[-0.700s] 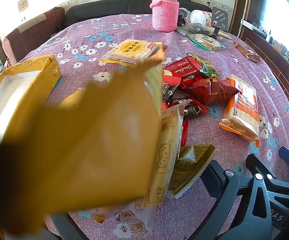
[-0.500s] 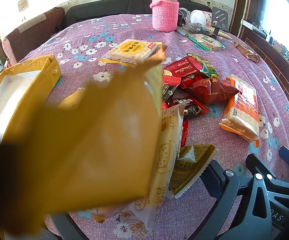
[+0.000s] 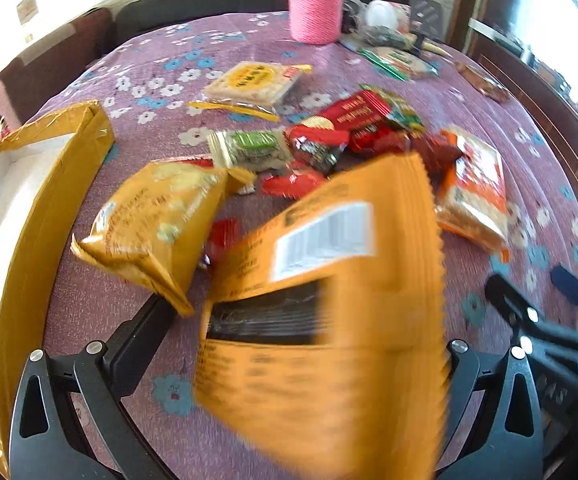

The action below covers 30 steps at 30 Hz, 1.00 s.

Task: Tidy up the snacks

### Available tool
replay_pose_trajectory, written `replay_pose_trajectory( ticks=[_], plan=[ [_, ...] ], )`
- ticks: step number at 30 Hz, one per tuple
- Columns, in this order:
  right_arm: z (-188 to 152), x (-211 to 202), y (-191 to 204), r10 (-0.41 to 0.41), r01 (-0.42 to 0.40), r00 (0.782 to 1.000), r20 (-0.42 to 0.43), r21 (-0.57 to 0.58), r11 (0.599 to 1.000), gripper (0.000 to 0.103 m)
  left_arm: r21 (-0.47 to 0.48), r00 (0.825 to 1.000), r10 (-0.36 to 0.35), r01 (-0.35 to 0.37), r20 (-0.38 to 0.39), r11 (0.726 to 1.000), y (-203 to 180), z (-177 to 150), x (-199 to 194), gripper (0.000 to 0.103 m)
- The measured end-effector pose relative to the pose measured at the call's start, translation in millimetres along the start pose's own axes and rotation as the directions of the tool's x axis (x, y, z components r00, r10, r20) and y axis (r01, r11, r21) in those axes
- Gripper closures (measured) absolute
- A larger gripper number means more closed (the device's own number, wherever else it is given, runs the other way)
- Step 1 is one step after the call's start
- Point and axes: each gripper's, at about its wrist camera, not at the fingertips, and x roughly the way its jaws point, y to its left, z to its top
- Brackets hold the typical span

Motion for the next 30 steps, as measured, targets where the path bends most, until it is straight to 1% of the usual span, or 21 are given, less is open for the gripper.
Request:
replay_pose_trajectory(
  ticks=[3, 5, 7, 8, 9, 10, 12, 14, 15, 17, 18, 19, 20, 21, 22, 23, 24, 25, 26, 28, 30],
  plan=[
    [3, 1, 0, 0.003, -0.003, 1.0, -0.019, -0.008, 1.0, 0.0, 0.025, 0.999, -0.035, 0.035, -0.008, 0.999, -2, -5, -4, 0.0],
    [4, 2, 0, 0.009, -0.009, 0.999, -0.033, -0.021, 1.0, 0.0, 0.02, 0.996, -0.091, 0.091, 0.012, 0.996, 0, -12, -14, 0.003],
    [5, 2, 0, 0.016, -0.018, 0.999, -0.043, -0.031, 0.999, 0.0, -0.014, 0.986, -0.162, 0.162, 0.048, 0.987, 9, -21, -29, 0.01],
    [4, 2, 0, 0.019, -0.021, 0.999, -0.049, -0.036, 0.999, 0.0, -0.018, 0.981, -0.175, 0.177, 0.079, 0.984, 13, -24, -39, 0.01],
    [4, 1, 1, 0.02, -0.022, 0.998, -0.051, -0.038, 0.999, 0.0, -0.015, 0.976, -0.167, 0.171, 0.141, 0.985, 20, -28, -56, 0.01],
    [3, 1, 1, 0.021, -0.023, 0.998, -0.054, -0.041, 0.999, 0.0, -0.01, 0.971, -0.152, 0.157, 0.186, 0.988, 25, -29, -68, 0.01],
    [1, -1, 2, 0.023, -0.026, 0.998, -0.054, -0.048, 0.999, 0.0, -0.019, 0.953, -0.112, 0.122, 0.283, 0.992, 39, -30, -98, 0.01],
    [-1, -3, 2, 0.025, -0.028, 0.998, -0.052, -0.05, 0.998, 0.0, -0.059, 0.912, -0.062, 0.094, 0.405, 0.994, 61, -32, -134, 0.01],
    [-1, -3, 2, 0.025, -0.028, 0.998, -0.053, -0.051, 0.998, 0.0, -0.09, 0.876, -0.016, 0.068, 0.481, 0.994, 75, -34, -158, 0.009],
    [-2, -5, 2, 0.023, -0.026, 0.998, -0.063, -0.055, 0.998, 0.001, -0.128, 0.817, 0.06, 0.017, 0.573, 0.992, 93, -36, -184, 0.006],
    [-2, -6, 1, 0.021, -0.025, 0.998, -0.067, -0.056, 0.998, 0.002, -0.149, 0.782, 0.098, -0.006, 0.616, 0.989, 104, -37, -197, 0.0],
    [-3, -10, 0, 0.02, -0.024, 0.998, -0.065, -0.052, 0.998, 0.005, -0.162, 0.759, 0.123, -0.023, 0.64, 0.986, 113, -38, -204, 0.0],
    [-3, -14, -2, 0.03, -0.032, 0.998, -0.059, -0.035, 0.999, 0.011, -0.159, 0.762, 0.119, -0.021, 0.636, 0.987, 118, -37, -204, 0.0],
    [-4, -17, -3, 0.047, -0.047, 0.997, -0.054, -0.017, 0.999, 0.014, -0.158, 0.78, 0.108, -0.012, 0.617, 0.987, 128, -35, -201, 0.0],
    [-5, -23, -5, 0.081, -0.081, 0.996, -0.042, 0.011, 0.997, 0.015, -0.159, 0.816, 0.09, 0.002, 0.57, 0.987, 136, -28, -192, 0.0],
    [-4, -31, -5, 0.125, -0.124, 0.992, -0.024, 0.033, 0.992, 0.016, -0.169, 0.844, 0.08, 0.013, 0.531, 0.985, 141, -25, -184, 0.0],
    [-2, -35, -3, 0.152, -0.151, 0.988, -0.011, 0.038, 0.988, 0.017, -0.186, 0.865, 0.062, 0.037, 0.498, 0.982, 147, -23, -175, 0.0],
    [1, -43, 2, 0.187, -0.188, 0.982, 0.01, 0.034, 0.982, 0.018, -0.2, 0.878, 0.032, 0.073, 0.477, 0.977, 152, -24, -166, 0.0],
    [3, -47, 6, 0.202, -0.203, 0.979, 0.021, 0.028, 0.979, 0.019, -0.21, 0.886, 0.012, 0.097, 0.464, 0.973, 155, -26, -159, 0.0],
    [8, -53, 14, 0.231, -0.232, 0.972, 0.044, 0.014, 0.973, 0.021, -0.205, 0.896, -0.023, 0.126, 0.444, 0.97, 156, -27, -149, 0.006],
    [14, -55, 22, 0.237, -0.238, 0.969, 0.063, -0.002, 0.971, 0.025, -0.191, 0.9, -0.018, 0.112, 0.435, 0.975, 147, -37, -152, 0.006]
  ],
)
